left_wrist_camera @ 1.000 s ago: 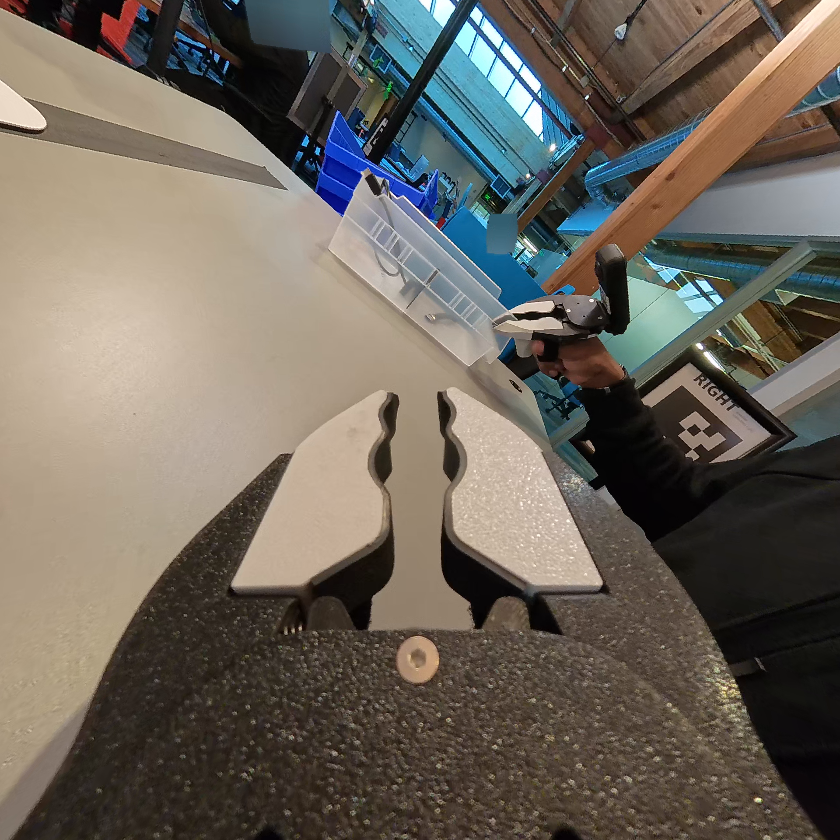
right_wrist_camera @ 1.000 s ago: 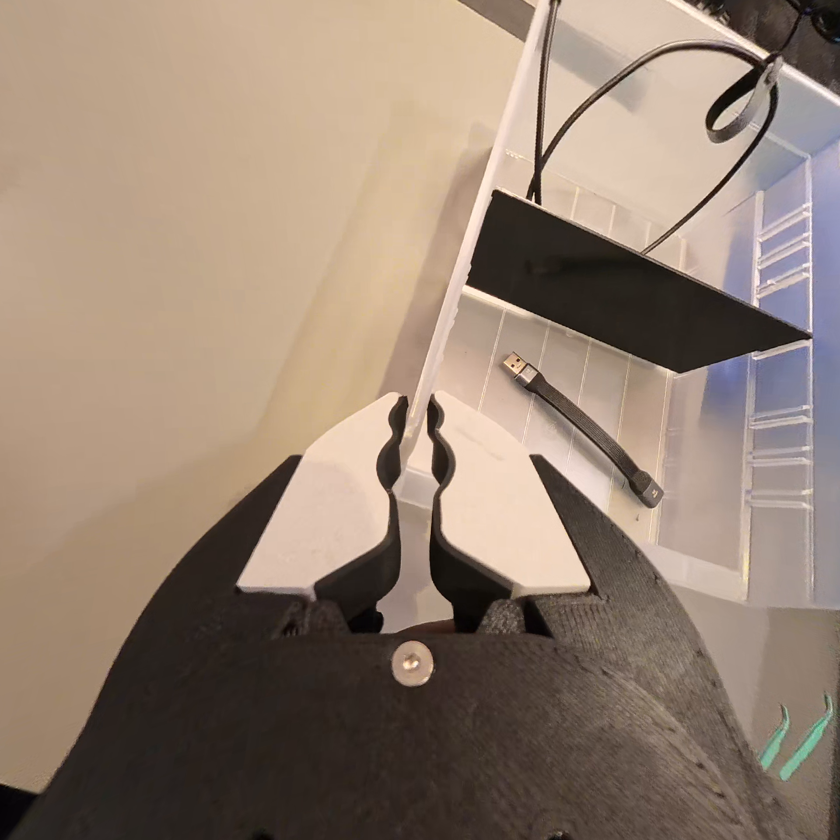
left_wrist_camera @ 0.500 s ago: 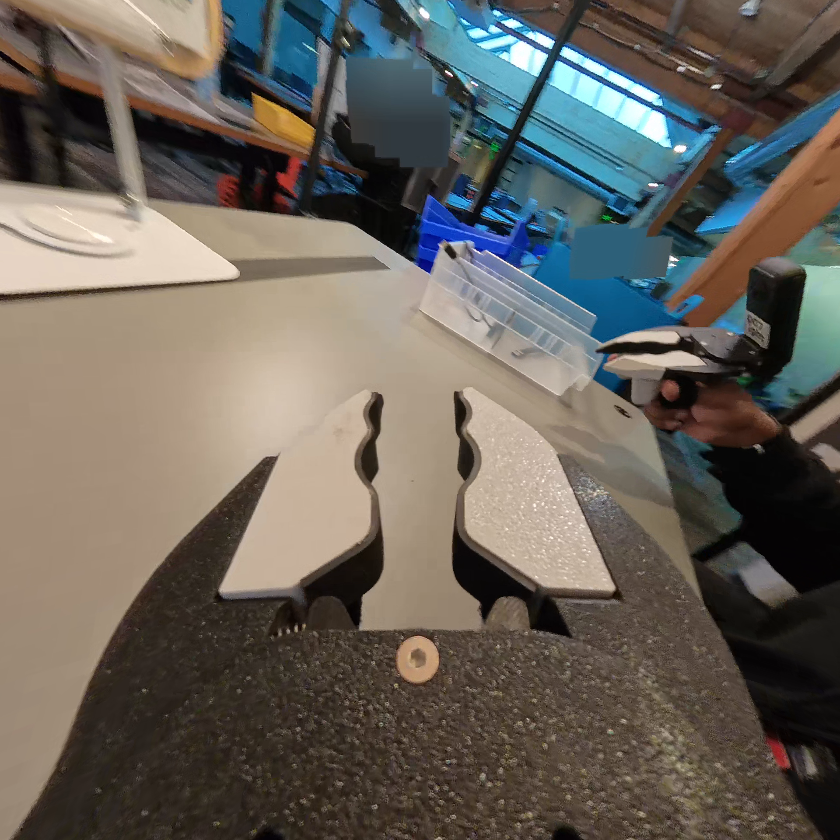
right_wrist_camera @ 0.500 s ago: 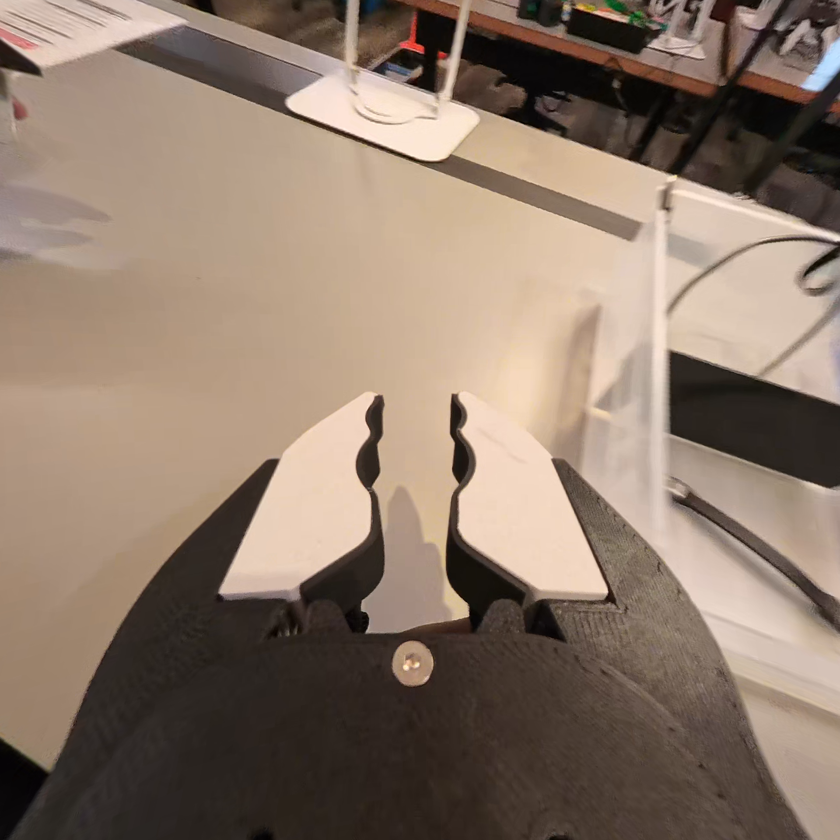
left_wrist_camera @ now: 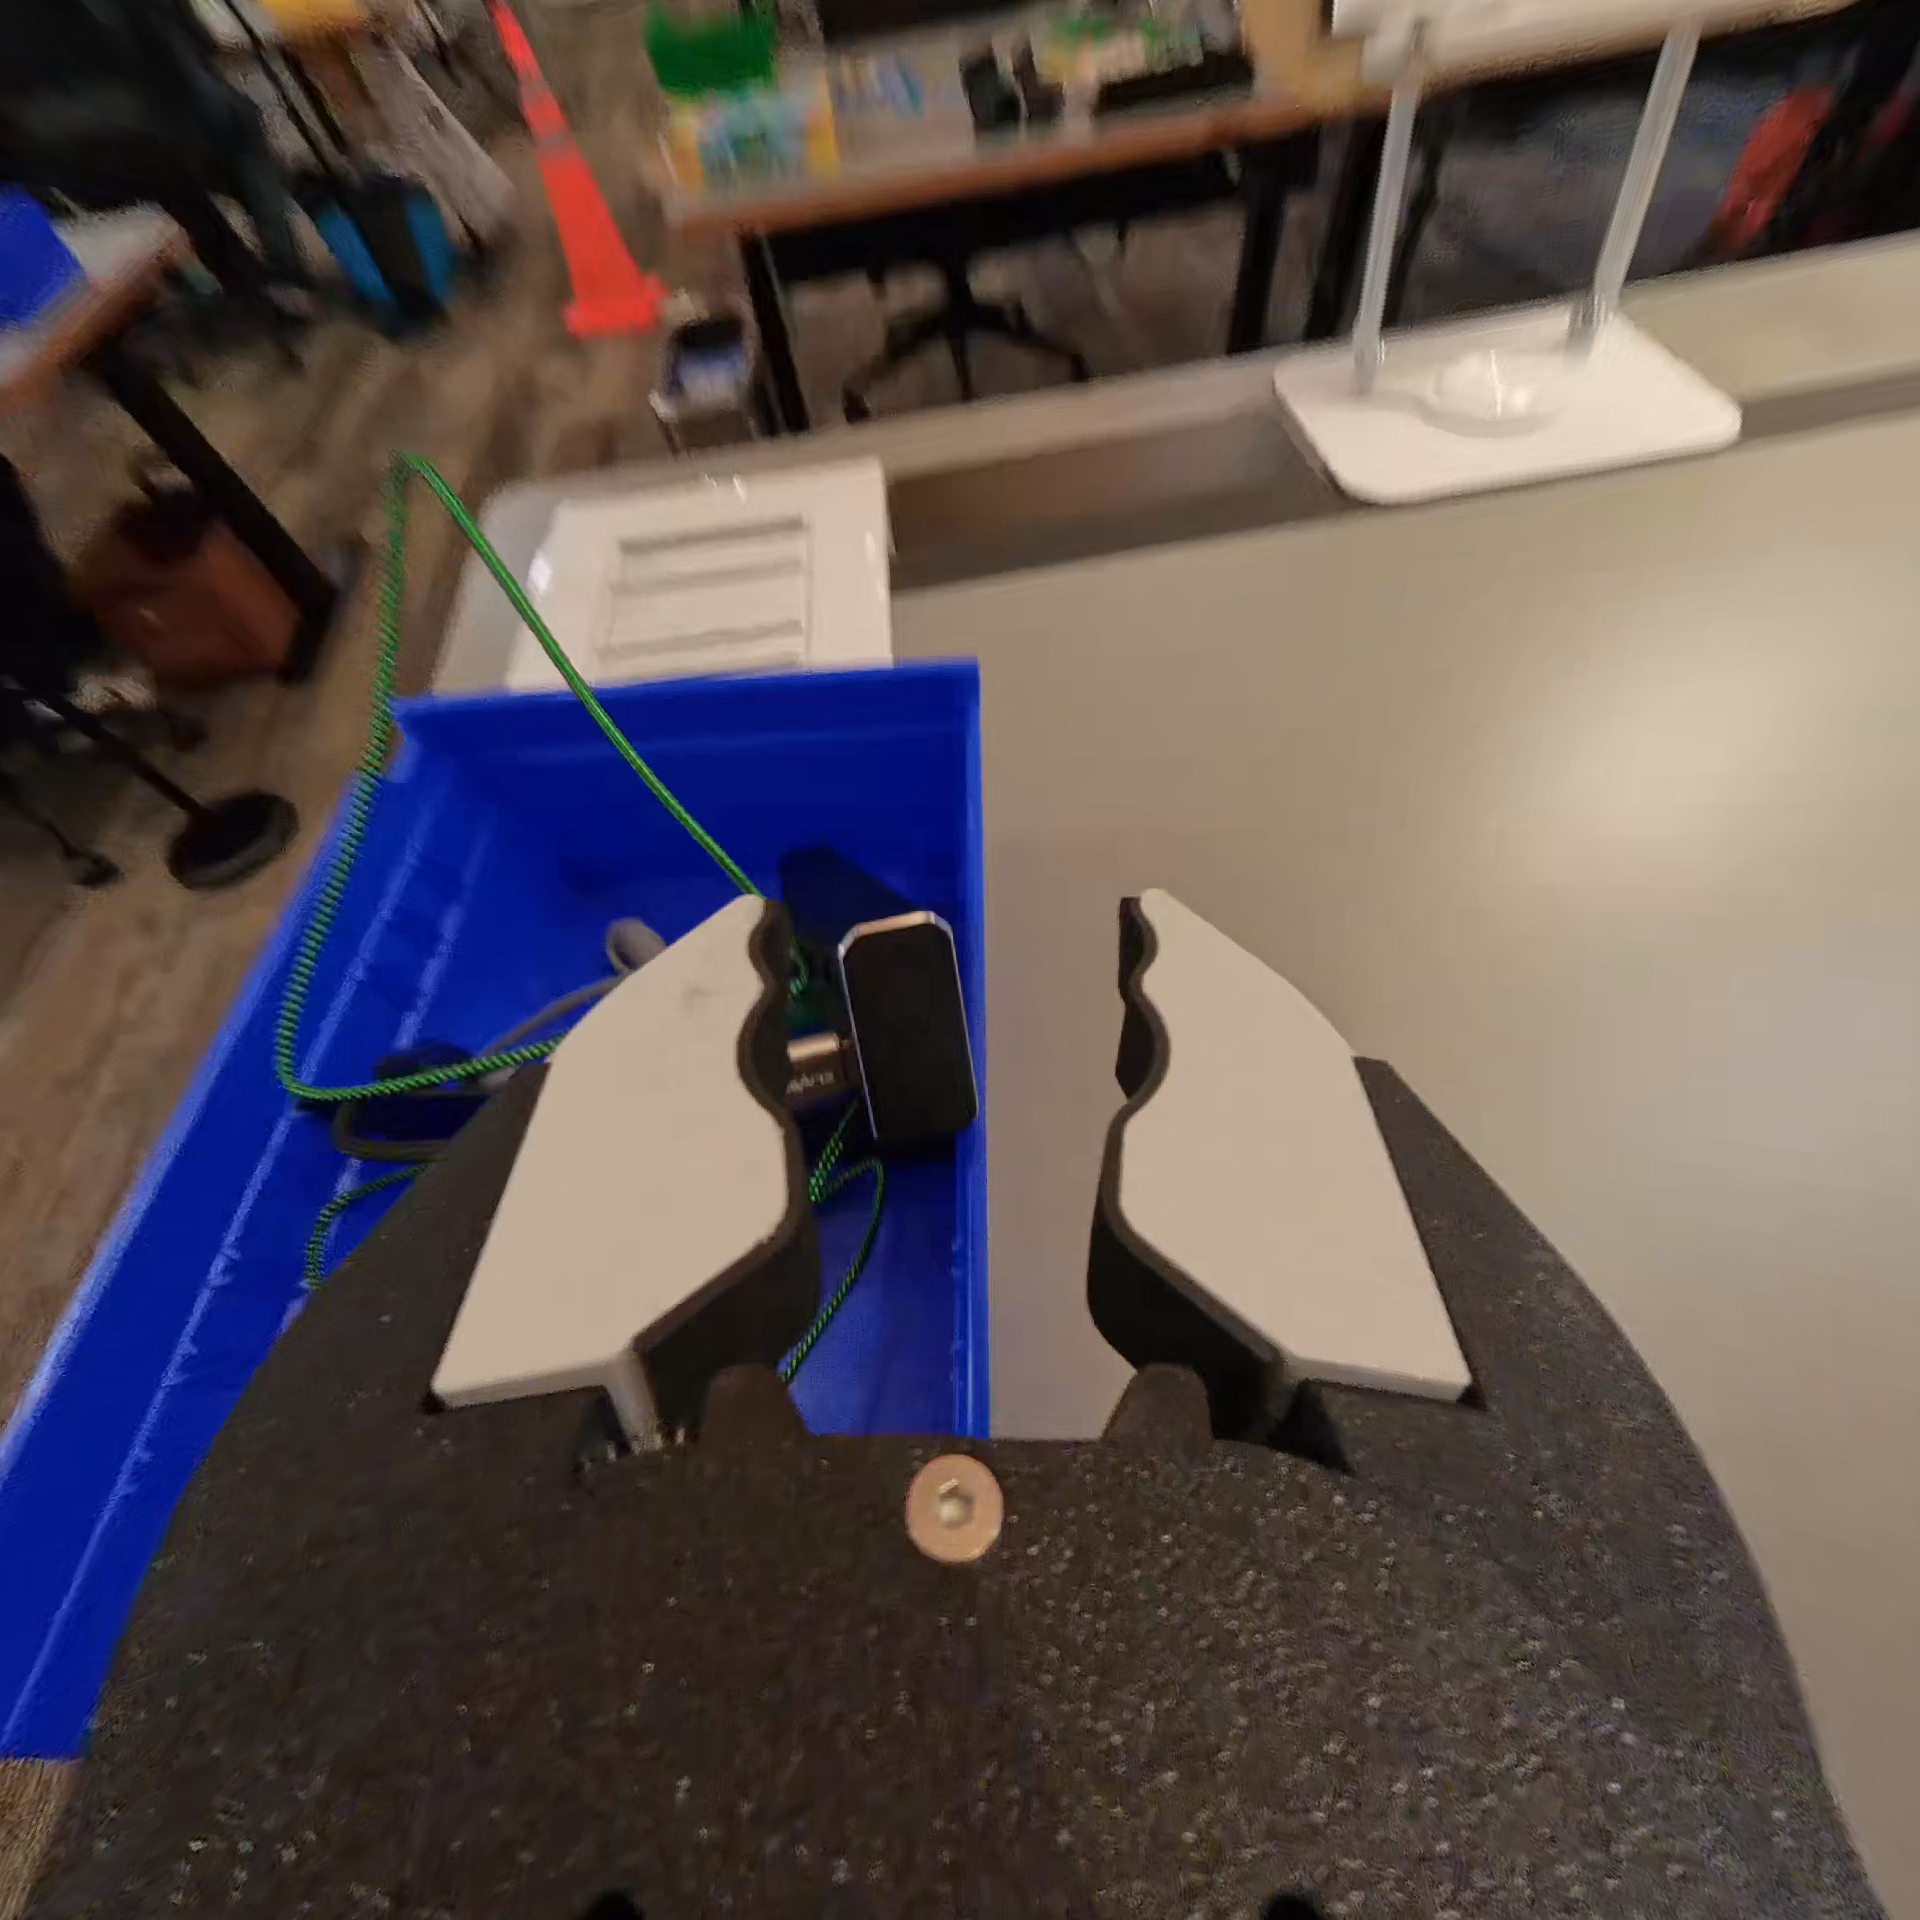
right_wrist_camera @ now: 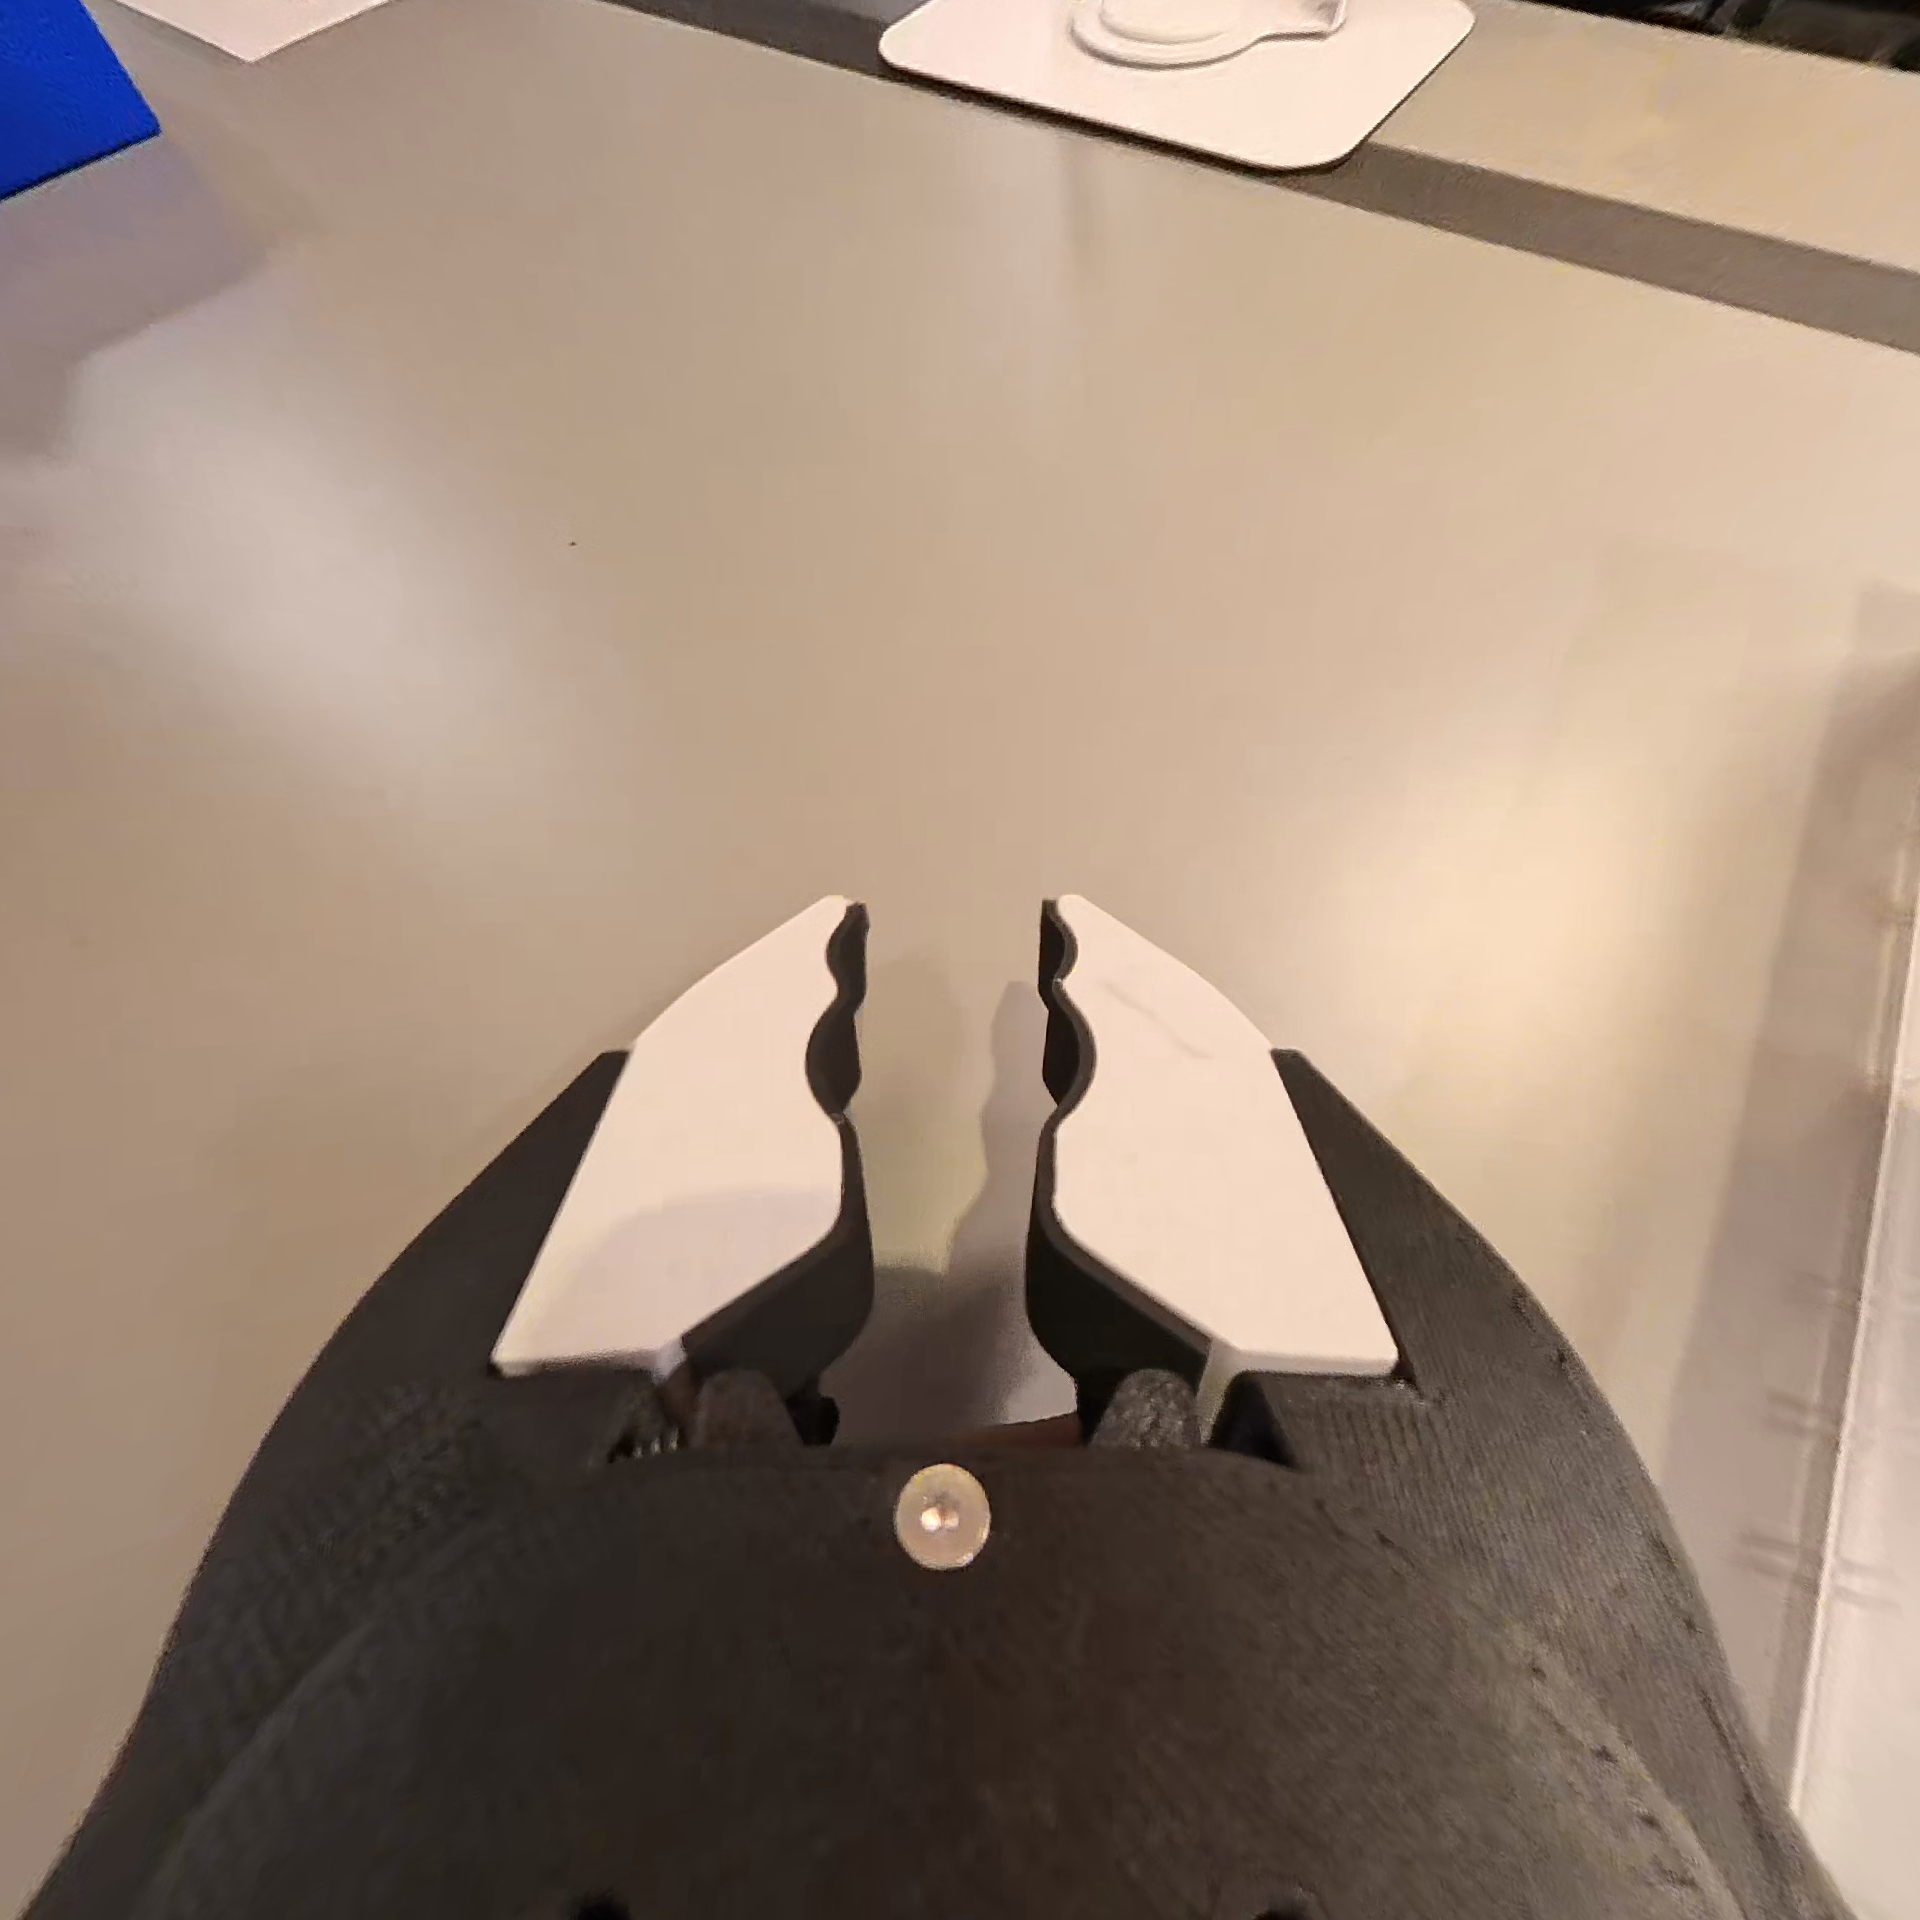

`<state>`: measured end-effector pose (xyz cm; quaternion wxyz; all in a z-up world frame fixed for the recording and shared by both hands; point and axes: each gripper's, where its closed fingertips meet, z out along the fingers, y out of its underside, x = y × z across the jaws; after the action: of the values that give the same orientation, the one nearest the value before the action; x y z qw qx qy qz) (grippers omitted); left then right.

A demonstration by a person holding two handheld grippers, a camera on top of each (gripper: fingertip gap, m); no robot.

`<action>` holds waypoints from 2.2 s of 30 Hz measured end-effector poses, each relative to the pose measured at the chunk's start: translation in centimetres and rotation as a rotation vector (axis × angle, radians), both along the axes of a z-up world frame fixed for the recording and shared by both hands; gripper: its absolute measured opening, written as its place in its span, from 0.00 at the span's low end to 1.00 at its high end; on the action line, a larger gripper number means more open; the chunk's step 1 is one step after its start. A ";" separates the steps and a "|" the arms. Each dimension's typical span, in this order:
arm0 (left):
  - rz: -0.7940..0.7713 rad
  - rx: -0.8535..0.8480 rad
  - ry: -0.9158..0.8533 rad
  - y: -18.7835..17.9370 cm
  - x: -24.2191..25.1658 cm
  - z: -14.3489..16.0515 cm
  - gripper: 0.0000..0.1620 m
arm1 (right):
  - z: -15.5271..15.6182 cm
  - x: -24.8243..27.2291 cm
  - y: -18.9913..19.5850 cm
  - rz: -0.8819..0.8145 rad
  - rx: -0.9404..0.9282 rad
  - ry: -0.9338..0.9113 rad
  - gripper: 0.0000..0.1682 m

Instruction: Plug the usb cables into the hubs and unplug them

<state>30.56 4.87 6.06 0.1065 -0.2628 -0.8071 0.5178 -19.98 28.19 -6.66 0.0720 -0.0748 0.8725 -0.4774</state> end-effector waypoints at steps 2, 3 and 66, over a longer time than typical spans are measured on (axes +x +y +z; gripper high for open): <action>-0.039 0.089 -0.046 -0.4 0.0 -2.0 0.41 | -0.1 0.2 0.0 0.016 0.006 -0.008 0.18; -0.031 0.099 -0.089 -0.8 0.3 -2.6 0.41 | -0.1 0.3 0.0 0.023 0.006 -0.012 0.18; -0.445 -0.853 -0.641 8.9 -21.5 11.7 0.17 | 3.4 0.4 1.3 0.096 -0.206 -0.187 0.17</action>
<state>9.08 13.73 17.74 -0.1524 -0.5897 -0.4443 0.6569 -19.58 29.53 -3.24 0.1676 -0.0787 0.8038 -0.5654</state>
